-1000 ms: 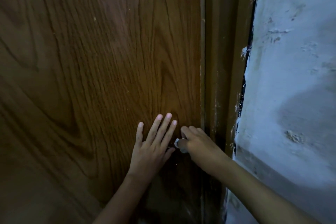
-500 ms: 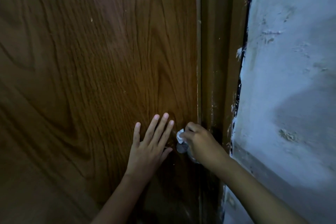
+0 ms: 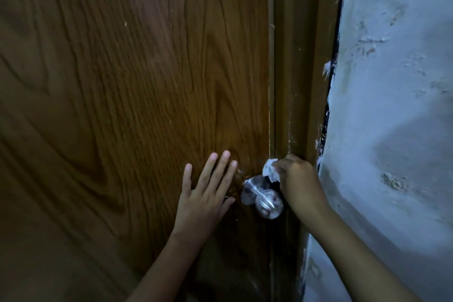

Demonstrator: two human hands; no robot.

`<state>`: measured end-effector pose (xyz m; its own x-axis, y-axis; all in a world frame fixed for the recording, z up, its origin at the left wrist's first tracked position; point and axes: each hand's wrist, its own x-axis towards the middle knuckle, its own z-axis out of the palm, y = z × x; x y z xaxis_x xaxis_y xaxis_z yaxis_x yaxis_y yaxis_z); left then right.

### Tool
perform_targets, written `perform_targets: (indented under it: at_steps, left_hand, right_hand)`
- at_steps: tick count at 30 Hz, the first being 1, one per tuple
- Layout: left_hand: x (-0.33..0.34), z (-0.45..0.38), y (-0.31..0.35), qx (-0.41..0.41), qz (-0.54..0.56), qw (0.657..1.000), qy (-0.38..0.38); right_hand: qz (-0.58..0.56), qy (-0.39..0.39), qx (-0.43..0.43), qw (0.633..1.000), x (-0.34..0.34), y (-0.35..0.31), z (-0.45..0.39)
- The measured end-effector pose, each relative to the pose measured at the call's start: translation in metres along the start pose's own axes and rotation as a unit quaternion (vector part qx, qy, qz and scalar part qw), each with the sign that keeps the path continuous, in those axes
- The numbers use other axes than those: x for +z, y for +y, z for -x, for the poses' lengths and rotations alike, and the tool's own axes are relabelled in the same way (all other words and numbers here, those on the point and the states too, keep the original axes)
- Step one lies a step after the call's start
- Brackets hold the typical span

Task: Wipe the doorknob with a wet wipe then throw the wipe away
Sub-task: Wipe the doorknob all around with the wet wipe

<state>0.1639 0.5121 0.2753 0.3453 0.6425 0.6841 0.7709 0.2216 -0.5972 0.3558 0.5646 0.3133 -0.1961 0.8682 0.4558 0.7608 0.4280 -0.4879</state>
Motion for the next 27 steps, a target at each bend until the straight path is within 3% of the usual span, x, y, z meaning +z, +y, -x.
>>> perform_targets:
  at_steps: [6, 17, 27]
  left_hand:
    - [0.001, 0.001, 0.0, -0.001, 0.002, 1.0, 0.009]
    - [0.002, 0.002, 0.0, 0.005, -0.008, 1.0, 0.017]
    - [0.004, 0.002, 0.0, 0.007, -0.012, 1.0, 0.016]
  right_hand:
    - [0.062, -0.126, -0.089, 0.986, 0.003, 0.005, -0.01]
    - [-0.14, -0.089, 0.067, 0.984, 0.022, 0.029, 0.003]
    - [-0.272, -0.054, 0.049, 0.96, 0.033, 0.038, 0.019]
